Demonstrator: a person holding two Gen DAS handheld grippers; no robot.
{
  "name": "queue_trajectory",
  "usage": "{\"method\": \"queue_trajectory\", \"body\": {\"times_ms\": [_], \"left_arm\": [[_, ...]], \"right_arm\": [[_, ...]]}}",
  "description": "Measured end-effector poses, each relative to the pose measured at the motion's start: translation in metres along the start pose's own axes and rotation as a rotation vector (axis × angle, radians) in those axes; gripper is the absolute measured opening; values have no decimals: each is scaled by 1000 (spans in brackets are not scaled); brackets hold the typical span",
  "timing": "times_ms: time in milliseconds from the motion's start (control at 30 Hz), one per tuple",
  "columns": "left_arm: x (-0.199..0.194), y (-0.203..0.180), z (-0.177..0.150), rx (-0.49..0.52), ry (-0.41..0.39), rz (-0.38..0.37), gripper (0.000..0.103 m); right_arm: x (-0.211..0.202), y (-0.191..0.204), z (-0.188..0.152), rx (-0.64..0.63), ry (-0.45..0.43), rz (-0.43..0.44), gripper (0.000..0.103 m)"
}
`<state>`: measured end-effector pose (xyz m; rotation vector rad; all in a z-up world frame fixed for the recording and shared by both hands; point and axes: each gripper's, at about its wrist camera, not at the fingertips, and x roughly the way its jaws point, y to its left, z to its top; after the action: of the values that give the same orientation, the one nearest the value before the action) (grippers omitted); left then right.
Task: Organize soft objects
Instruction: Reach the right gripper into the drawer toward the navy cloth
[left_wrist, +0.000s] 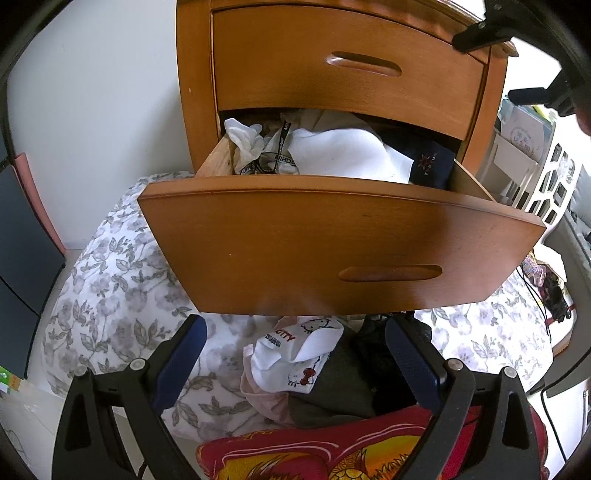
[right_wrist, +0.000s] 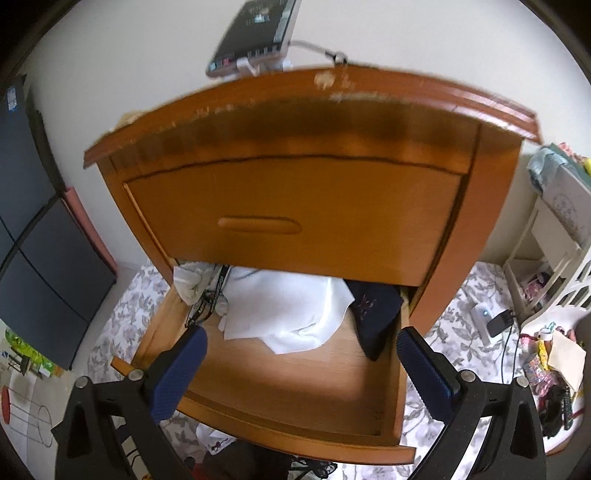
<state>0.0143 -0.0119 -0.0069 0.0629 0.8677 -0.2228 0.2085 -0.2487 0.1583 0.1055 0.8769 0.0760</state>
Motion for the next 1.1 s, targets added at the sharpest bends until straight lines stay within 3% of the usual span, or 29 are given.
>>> {"method": "queue_trajectory", "body": {"times_ms": [267, 500, 733, 1100], "left_arm": [[1, 1, 0, -8, 6, -10, 97], [1, 2, 0, -12, 7, -20, 97], [2, 2, 0, -12, 12, -25, 97], [4, 3, 0, -21, 20, -42, 97]], "right_arm": [[43, 0, -6, -37, 110, -41, 103], [88, -16, -19, 7, 236, -61, 103], [112, -15, -28, -10, 272, -83, 99], [143, 10, -30, -59, 345, -41, 94]]}}
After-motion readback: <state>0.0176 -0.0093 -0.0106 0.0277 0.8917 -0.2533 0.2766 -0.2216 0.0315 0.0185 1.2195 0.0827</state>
